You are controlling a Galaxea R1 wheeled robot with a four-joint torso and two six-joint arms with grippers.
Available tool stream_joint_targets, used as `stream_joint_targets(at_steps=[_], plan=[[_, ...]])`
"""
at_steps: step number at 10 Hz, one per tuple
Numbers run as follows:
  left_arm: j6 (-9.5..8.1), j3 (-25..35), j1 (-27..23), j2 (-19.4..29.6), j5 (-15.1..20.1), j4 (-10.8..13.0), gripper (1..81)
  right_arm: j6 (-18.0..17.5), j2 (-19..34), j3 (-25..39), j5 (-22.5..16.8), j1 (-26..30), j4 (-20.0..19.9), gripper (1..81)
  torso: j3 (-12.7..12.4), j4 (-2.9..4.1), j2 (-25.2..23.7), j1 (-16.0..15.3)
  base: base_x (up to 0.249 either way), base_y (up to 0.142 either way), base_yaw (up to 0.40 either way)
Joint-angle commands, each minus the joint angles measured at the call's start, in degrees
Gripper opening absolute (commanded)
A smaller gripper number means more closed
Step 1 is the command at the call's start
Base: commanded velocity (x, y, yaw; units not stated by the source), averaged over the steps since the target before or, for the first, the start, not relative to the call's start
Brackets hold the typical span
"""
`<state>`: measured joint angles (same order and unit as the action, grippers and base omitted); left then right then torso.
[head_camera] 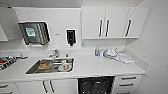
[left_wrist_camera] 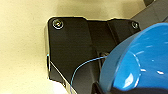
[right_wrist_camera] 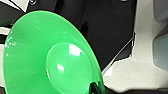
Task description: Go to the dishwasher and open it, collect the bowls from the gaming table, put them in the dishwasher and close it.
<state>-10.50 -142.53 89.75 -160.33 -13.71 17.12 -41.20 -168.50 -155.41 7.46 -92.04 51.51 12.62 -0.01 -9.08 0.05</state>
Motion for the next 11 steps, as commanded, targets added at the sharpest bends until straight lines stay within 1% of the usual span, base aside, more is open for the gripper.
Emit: stream_joint_targets(at_steps=[1, 4, 6, 9, 10, 11], plan=[[0.13, 0.15, -1.98, 0.97, 2.11, 0.64, 1.0, -0.1, 0.15, 0.2, -0.87, 2.07, 0.44, 1.0, 0.0, 0.0, 0.0, -0.05, 0.092, 0.0, 0.0], [0.13, 0.24, -1.9, 0.97, 2.11, 0.55, 1.0, -0.1, 0.24, 0.29, -0.87, 1.9, 0.44, 1.0, 0.0, 0.0, 0.0, -0.05, 0.084, 0.0, 0.0], [0.13, 0.24, -1.98, 1.06, 2.02, 0.37, 1.0, -0.02, 0.33, 0.29, -0.61, 1.63, 0.53, 1.0, 0.0, 0.0, 0.0, -0.05, 0.0, 0.0, 0.0], [0.13, 0.24, -1.98, 0.97, 1.94, 0.37, 1.0, -0.1, 0.95, 1.34, 0.98, 0.84, 0.35, 1.0, 0.0, 0.0, 0.0, -0.05, 0.0, 0.0, 0.0], [0.13, 1.03, -1.9, 1.24, 1.85, 0.37, 1.0, -0.1, 1.56, 2.66, 2.12, 0.49, 0.35, 1.0, 0.0, 0.0, 0.0, -0.05, 0.0, 0.0, 0.0], [0.13, 3.14, -1.81, 2.12, 1.85, 0.55, 1.0, -0.28, 3.14, 4.24, 4.93, 0.14, 0.26, 1.0, 0.0, 0.0, 0.0, -0.05, 0.0, 0.0, 0.0]])
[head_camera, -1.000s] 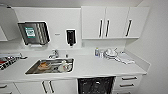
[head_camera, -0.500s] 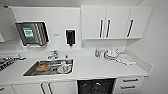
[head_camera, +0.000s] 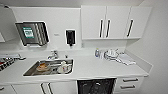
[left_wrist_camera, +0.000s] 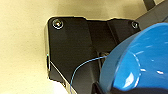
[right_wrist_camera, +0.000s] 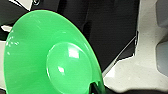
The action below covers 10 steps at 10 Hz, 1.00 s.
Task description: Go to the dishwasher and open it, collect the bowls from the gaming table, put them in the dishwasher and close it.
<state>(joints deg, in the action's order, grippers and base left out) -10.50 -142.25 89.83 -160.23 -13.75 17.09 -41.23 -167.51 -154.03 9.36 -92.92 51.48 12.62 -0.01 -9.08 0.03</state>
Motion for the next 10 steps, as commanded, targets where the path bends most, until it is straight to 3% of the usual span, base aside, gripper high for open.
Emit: stream_joint_targets(at_steps=[1, 3, 7, 8, 10], plan=[[0.13, 7.82, -1.89, 4.54, 1.89, 0.66, 1.0, -0.87, 5.12, 6.35, 5.49, 0.67, 0.29, 1.0, 0.0, 0.0, 0.0, -0.03, 0.0, 0.0, 0.0], [0.3, 15.48, -2.33, 8.68, 1.89, 0.66, 1.0, -0.96, 7.69, 10.77, 5.58, 0.75, 0.2, 1.0, 0.0, 0.0, 0.0, -0.03, 0.0, 0.0, 0.0], [0.39, 31.77, -4.0, 18.45, 1.89, 0.66, 1.0, -0.96, 7.34, 10.16, 4.96, 0.93, 0.11, 1.0, 0.0, 0.0, 0.0, -0.03, 0.0, 0.0, 0.0], [0.39, 34.4, -4.0, 20.55, 1.89, 0.58, 1.0, -0.96, 7.34, 9.21, 4.7, 1.1, 0.29, 1.0, 0.0, 0.0, 0.0, -0.03, 0.0, 0.0, 0.0], [0.3, 33.88, -3.65, 22.57, 1.89, 0.22, 1.0, -1.05, 7.43, 4.91, 4.61, 1.46, -0.06, 1.0, 0.0, 0.0, 0.0, -0.03, 0.0, 0.0, 0.0]])
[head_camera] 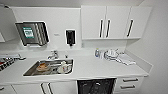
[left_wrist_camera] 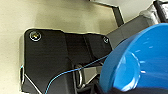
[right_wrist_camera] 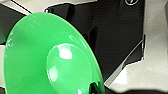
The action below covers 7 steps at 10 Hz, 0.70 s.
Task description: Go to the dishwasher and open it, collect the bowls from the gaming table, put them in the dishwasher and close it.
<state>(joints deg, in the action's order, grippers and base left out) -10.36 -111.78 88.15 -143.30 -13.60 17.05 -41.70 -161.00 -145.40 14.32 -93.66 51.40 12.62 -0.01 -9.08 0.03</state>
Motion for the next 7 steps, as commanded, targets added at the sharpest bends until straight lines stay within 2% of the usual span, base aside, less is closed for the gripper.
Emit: stream_joint_targets(at_steps=[1, 2, 3, 7], plan=[[-0.01, 3.76, -1.96, 8.02, -0.37, 0.26, 1.0, -0.57, 1.01, -5.5, -0.35, 2.46, 0.11, 1.0, 0.0, 0.0, 0.0, -0.03, 0.0, 0.0, 0.0], [-0.8, 5.69, -1.88, 11.01, -4.5, -0.09, 1.0, -0.57, 1.18, -6.2, -0.26, 2.38, 0.11, 1.0, 0.0, 0.0, 0.0, -0.03, 0.0, 0.0, 0.0], [-1.68, 9.38, -2.32, 14.09, -5.64, 0.17, 1.0, -0.57, 1.45, -6.29, 0.27, 2.29, 0.2, 1.0, 3.16, 0.0, 0.0, -0.03, 0.0, 0.0, 0.0], [-1.59, 26.14, -8.9, 24.53, -4.94, 0.35, 1.0, -0.57, 1.71, -5.94, 0.53, 2.38, 0.46, 1.0, 9.39, 0.0, 0.0, -0.03, 0.0, 0.0, 0.0]])
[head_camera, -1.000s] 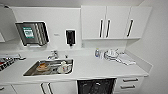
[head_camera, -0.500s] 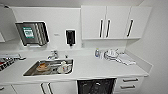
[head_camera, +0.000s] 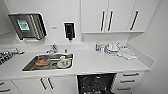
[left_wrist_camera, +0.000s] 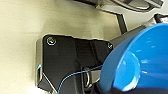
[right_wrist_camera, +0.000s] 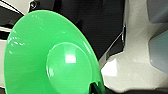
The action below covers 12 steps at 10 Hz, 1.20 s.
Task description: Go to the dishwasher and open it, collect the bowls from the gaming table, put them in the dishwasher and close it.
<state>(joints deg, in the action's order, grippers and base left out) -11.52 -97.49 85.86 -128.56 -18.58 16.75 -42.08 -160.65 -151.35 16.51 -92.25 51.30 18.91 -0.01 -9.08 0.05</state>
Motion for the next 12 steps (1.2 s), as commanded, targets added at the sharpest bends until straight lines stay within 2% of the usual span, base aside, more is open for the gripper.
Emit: stream_joint_targets(at_steps=[1, 5, 8, 9, 10, 11, 12], plan=[[-0.43, 14.58, -8.64, 11.81, 0.56, 0.48, 1.0, -0.19, 1.44, 0.09, -1.65, 0.96, 0.56, 1.0, 5.1, 0.0, 0.0, -0.05, 0.0, 0.0, 0.0], [-0.52, 25.49, -19.25, 20.18, 6.43, -1.54, 1.0, -0.19, 1.44, 0.19, -1.65, 0.97, 0.47, 1.0, 13.0, 0.0, 0.07, -0.08, 0.0, 0.0, 0.0], [-0.52, 29.02, -31.04, 20.53, 15.76, -5.32, 1.0, -0.19, 1.36, 0.19, -1.65, 1.14, 0.38, 1.0, 18.14, 0.0, 0.11, -0.13, 0.0, 0.0, 0.0], [-0.61, 29.89, -34.29, 19.49, 18.21, -6.02, 1.0, -0.19, 1.27, 0.27, -1.65, 1.14, 0.38, 1.0, 15.63, 0.0, 0.13, -0.13, 0.0, 0.0, 0.0], [-0.61, 30.16, -36.67, 18.69, 18.49, -6.38, 1.0, -0.19, 1.18, 0.45, -1.65, 1.14, 0.47, 1.0, 16.48, 0.0, 0.15, -0.15, 0.0, 0.0, 0.0], [-0.69, 30.5, -39.82, 17.29, 20.32, -6.72, 1.0, -0.19, 1.1, 0.62, -1.65, 1.31, 0.38, 1.0, 16.85, 0.0, 0.15, -0.15, 0.0, 0.0, 0.0], [-0.78, 30.95, -43.6, 16.32, 22.33, -8.29, 1.0, -0.19, 1.0, 0.71, -1.65, 1.31, 0.39, 1.0, 17.16, 0.0, 0.18, -0.17, 0.0, 0.0, 0.0]])
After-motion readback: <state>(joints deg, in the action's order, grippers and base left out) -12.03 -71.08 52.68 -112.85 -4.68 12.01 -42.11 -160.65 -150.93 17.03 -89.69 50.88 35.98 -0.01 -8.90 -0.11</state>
